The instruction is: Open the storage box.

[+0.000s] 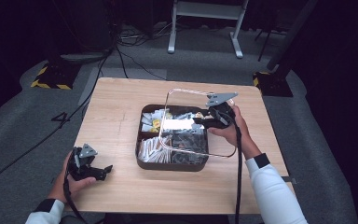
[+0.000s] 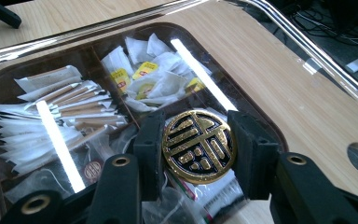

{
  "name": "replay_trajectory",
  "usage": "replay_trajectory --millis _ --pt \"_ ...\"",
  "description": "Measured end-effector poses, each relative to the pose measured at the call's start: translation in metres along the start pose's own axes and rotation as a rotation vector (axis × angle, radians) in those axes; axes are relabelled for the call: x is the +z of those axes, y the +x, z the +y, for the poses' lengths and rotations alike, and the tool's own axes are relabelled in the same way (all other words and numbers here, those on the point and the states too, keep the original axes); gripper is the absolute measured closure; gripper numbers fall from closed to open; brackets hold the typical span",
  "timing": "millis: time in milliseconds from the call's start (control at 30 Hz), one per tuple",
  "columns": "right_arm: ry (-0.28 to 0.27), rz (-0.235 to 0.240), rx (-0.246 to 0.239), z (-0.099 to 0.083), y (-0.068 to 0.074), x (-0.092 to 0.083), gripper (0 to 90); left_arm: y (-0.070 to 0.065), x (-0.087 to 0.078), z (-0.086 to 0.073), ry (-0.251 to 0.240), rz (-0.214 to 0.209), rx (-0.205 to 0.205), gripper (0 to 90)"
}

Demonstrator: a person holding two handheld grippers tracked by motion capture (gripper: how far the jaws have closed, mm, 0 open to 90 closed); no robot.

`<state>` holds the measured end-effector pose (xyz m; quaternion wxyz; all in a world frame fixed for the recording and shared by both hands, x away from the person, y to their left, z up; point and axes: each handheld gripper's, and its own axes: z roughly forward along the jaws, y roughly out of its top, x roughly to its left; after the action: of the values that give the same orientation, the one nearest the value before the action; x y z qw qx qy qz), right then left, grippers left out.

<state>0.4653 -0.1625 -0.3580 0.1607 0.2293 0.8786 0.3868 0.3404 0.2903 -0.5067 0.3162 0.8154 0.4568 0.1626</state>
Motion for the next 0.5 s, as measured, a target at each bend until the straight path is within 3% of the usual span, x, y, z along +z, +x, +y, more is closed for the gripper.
replay_trajectory --millis 500 --pt "-0.005 -0.039 0.047 -0.025 -0.016 -0.028 58.9 0.0 0.0 0.0 -0.001 0.0 -0.001 0.1"
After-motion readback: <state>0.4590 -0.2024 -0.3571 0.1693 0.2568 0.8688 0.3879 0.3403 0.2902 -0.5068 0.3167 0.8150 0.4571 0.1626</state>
